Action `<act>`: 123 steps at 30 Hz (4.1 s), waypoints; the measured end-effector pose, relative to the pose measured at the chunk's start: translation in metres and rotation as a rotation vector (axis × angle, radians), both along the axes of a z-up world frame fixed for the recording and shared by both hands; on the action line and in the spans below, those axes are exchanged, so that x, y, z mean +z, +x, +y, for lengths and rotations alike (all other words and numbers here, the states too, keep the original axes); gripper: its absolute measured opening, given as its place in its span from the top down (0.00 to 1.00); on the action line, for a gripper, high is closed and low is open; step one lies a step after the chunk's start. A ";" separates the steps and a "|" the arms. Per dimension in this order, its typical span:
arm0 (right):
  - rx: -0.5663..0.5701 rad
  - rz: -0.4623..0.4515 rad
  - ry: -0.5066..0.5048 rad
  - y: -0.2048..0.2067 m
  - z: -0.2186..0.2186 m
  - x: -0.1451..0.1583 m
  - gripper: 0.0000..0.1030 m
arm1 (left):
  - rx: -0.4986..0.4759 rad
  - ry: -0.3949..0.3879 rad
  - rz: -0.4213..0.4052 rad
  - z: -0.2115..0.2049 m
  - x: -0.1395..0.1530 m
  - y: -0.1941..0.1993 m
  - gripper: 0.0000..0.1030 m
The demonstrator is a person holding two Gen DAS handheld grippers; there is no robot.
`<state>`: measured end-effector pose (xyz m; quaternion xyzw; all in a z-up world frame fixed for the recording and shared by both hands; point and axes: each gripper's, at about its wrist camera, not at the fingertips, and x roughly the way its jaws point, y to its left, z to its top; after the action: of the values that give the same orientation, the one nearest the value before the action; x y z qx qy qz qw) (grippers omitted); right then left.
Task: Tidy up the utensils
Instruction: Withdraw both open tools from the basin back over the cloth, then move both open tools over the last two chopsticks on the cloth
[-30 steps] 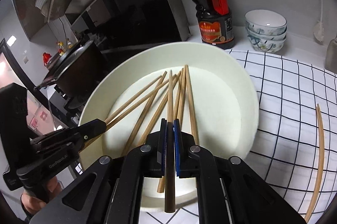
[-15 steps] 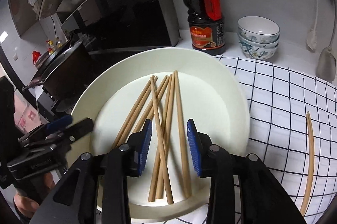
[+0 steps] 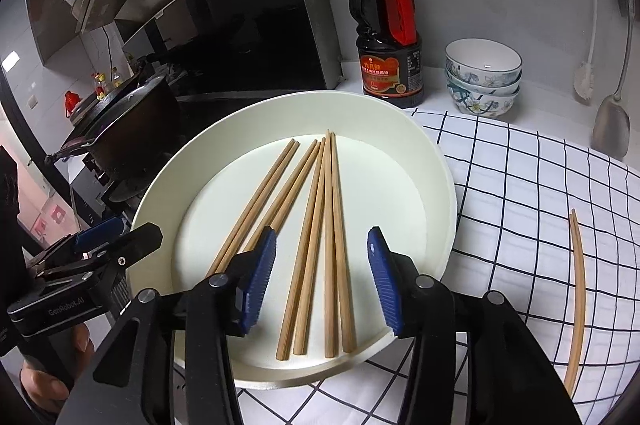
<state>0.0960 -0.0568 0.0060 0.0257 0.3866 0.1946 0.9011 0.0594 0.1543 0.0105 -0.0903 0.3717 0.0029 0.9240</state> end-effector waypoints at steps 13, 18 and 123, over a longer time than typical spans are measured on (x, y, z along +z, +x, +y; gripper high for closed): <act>-0.019 -0.046 0.000 -0.030 -0.027 0.010 0.35 | -0.020 0.040 -0.050 -0.023 0.009 -0.029 0.06; -0.046 -0.043 -0.003 -0.046 -0.057 0.009 0.32 | -0.047 0.044 -0.066 -0.046 0.011 -0.043 0.06; -0.349 0.064 -0.328 -0.039 -0.282 -0.085 0.27 | -0.234 0.192 0.231 -0.325 -0.089 0.037 0.06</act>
<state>0.0569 -0.3389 -0.0793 -0.0484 0.4309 -0.0302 0.9006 0.0961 -0.1711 -0.0789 0.0428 0.4811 -0.0586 0.8737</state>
